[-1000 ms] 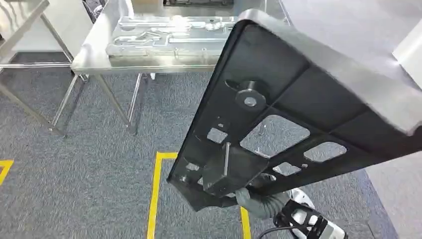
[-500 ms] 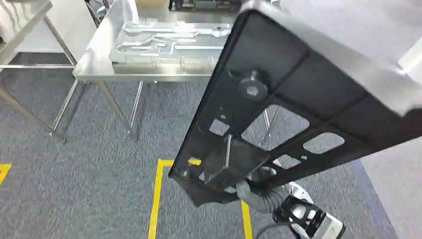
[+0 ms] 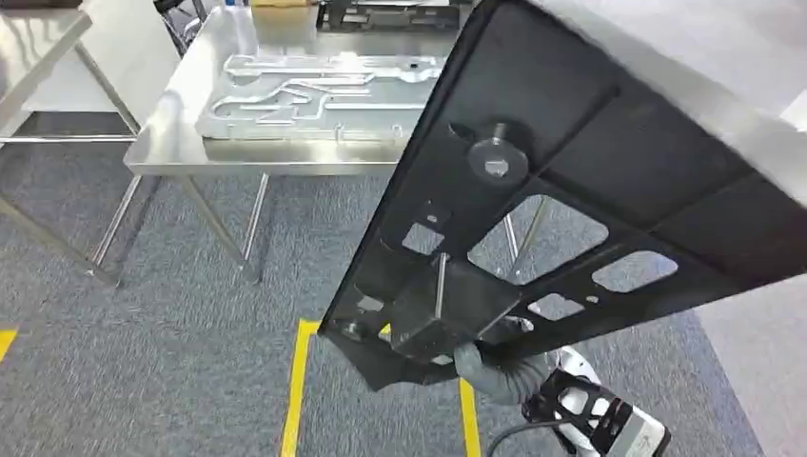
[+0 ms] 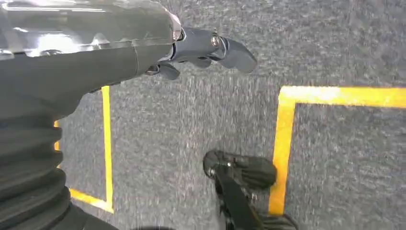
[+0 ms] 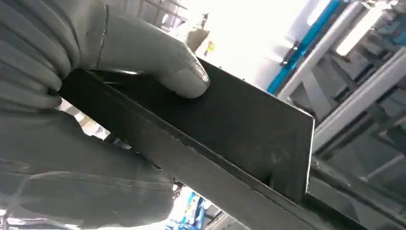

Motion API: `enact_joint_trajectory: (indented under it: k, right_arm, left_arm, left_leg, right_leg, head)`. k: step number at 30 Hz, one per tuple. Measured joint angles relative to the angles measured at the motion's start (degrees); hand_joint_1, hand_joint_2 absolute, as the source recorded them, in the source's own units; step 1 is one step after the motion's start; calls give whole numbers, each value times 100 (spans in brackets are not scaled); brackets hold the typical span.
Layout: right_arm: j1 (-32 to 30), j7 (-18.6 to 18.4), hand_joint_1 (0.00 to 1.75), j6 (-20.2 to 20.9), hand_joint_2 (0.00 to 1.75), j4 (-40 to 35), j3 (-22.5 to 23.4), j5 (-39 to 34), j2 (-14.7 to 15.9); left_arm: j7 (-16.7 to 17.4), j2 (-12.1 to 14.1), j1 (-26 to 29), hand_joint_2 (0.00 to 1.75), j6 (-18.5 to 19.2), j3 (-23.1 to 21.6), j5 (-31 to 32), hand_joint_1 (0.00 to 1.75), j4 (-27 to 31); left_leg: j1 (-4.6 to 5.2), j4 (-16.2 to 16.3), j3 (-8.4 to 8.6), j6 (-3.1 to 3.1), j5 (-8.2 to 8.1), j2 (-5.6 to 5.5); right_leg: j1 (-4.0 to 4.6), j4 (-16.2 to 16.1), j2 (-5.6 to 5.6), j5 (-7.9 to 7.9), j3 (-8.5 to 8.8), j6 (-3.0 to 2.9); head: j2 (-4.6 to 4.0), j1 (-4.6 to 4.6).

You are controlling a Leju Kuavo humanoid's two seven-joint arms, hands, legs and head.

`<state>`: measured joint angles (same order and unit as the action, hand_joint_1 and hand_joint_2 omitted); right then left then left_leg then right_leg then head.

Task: Take the parts from the cabinet and place them on the table.

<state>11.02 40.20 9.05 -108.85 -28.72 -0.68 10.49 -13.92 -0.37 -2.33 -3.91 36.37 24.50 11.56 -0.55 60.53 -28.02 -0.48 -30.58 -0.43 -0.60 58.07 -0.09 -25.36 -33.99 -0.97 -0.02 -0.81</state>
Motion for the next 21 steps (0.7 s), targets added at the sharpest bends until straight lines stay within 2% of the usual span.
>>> enact_joint_trajectory:
  k: [1,3,4,5,6,7,8,9,10,11,12,13,14,15,16,18,19,20,21]
  right_arm:
    - [24,2,175,4,175,-11,0,-7,-2]
    - [32,0,175,15,175,-17,0,-28,-2]
    - [29,0,175,20,175,-17,0,-37,-2]
    - [30,0,175,28,175,-17,0,-42,-2]
    - [29,0,175,33,175,-20,4,-44,-2]
    - [29,0,175,33,175,-24,9,-44,-2]
    - [30,0,175,31,175,-48,13,-44,-2]
    - [32,2,175,22,175,-70,24,-46,-2]
    - [30,2,175,17,175,-72,31,-59,-4]
    - [27,2,175,15,175,-90,48,-89,-4]
    - [19,-7,175,17,175,-105,74,-111,-4]
    - [17,0,175,35,175,-116,96,-150,-4]
    - [31,0,175,74,175,-131,120,-192,-4]
    - [31,-4,175,105,175,-146,149,-234,-4]
    - [45,2,175,118,175,-153,162,-245,-4]
    - [34,0,175,114,175,-155,194,-225,-4]
    - [27,0,175,96,175,-155,206,-201,-4]
    - [28,0,175,65,175,-155,208,-166,-4]
    - [27,0,175,37,175,-155,214,-138,-4]
  left_arm:
    - [0,-7,-11,175,0,18,0,0,-2]
    - [-2,-7,-6,175,-7,57,0,0,-2]
    - [-2,-7,11,175,-13,72,0,0,-2]
    - [-2,-7,28,175,-20,76,0,0,-2]
    - [-7,-7,39,175,-22,76,0,0,-2]
    - [-7,-9,44,175,-24,76,0,0,-2]
    - [-9,-9,47,175,-28,81,2,0,-2]
    - [-11,-4,61,175,-37,87,2,0,-2]
    - [-13,11,73,175,-39,100,2,0,-2]
    - [-13,11,64,175,-41,107,7,0,0]
    - [-13,13,72,175,-57,114,7,0,0]
    - [-15,18,83,175,-61,118,7,0,0]
    - [-17,18,78,175,-68,118,7,0,0]
    - [-20,15,76,175,-72,118,9,0,0]
    - [-24,15,72,175,-72,118,9,0,0]
    - [-31,13,61,175,-72,120,13,0,0]
    - [-33,13,62,175,-72,120,18,0,0]
    - [-33,13,66,175,-72,122,17,0,0]
    - [-31,13,72,175,-72,125,20,0,0]
  left_leg:
    - [-9,373,-198,-14,-92,7]
    - [-11,1198,-738,-66,-471,8]
    - [-11,1484,-982,-68,-639,8]
    - [-10,1518,-1101,-57,-655,8]
    - [-10,1323,-1111,-40,-531,9]
    - [-7,958,-1034,-13,-279,9]
    - [1,467,-904,36,100,10]
    - [35,9,-811,118,556,16]
    - [70,-60,-833,121,581,10]
    - [82,-90,-803,130,512,10]
    - [87,-120,-781,170,586,10]
    - [87,-144,-755,194,567,14]
    - [49,-183,-665,227,575,2]
    - [38,-256,-582,245,570,8]
    - [33,-287,-538,269,553,14]
    - [30,-296,-471,288,482,22]
    - [30,-295,-432,286,440,22]
    - [29,-295,-377,280,395,19]
    - [26,-295,-312,272,344,18]
  right_leg:
    - [4,-8,-4,-35,34,-37]
    - [18,-7,0,-116,104,-53]
    - [27,-7,6,-165,153,-60]
    - [32,-7,16,-212,208,-58]
    - [40,-7,25,-268,286,-55]
    - [47,-7,26,-325,371,-50]
    - [59,-8,22,-391,466,-40]
    - [65,-18,12,-454,521,-29]
    - [91,5,19,-497,577,11]
    - [78,-19,36,-528,555,51]
    - [80,-2,42,-520,599,85]
    - [83,25,44,-493,605,121]
    - [90,50,44,-501,619,151]
    - [63,245,36,-519,552,174]
    - [61,561,36,-575,361,190]
    - [27,1372,35,-914,-214,260]
    - [12,1638,34,-1076,-445,285]
    - [-4,1724,33,-1112,-591,311]
    - [-18,1603,27,-1014,-626,318]
  head:
    - [0,-2]
    - [0,-4]
    - [0,-4]
    - [0,-4]
    - [0,-4]
    - [0,-4]
    - [0,-4]
    - [0,-4]
    - [0,-2]
    - [0,-2]
    - [0,-4]
    - [0,-2]
    - [0,-4]
    - [0,0]
    - [0,0]
    - [0,0]
    - [0,0]
    - [2,-2]
    - [0,0]
